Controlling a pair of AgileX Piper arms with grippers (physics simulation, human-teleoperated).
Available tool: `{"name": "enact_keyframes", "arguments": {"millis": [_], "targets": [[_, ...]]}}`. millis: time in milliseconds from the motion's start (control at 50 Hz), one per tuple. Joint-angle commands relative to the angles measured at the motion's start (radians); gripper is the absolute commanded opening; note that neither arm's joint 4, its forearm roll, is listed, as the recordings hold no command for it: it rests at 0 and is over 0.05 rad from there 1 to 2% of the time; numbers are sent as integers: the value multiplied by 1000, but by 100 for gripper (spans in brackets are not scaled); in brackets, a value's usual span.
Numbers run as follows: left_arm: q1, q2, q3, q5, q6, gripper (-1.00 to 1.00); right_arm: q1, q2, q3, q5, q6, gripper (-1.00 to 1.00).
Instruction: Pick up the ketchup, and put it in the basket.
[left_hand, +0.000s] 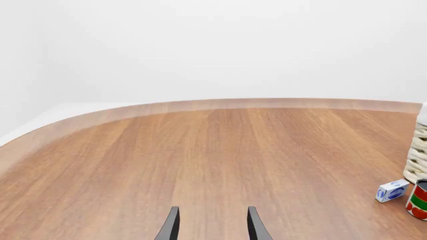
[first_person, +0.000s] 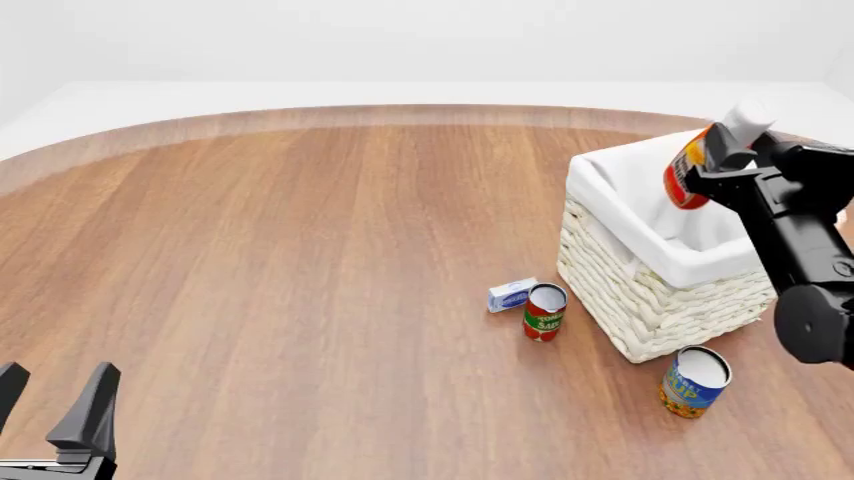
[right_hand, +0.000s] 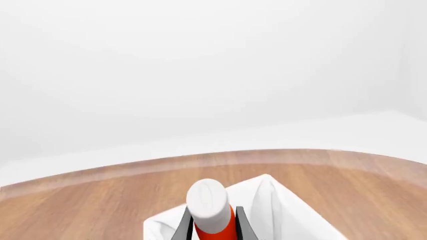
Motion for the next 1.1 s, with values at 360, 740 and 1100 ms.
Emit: {"name": "enact_keyframes", "arguments": {"millis": [360,740,1100], "targets": [[0,0,0,0,0,100,12,145,-52,-22,-8,-100],[0,0,0,0,0,100,8,210,-89,-14,-36,-100],[0,0,0,0,0,100,-9,245,-111,-11,-48,-100]]}}
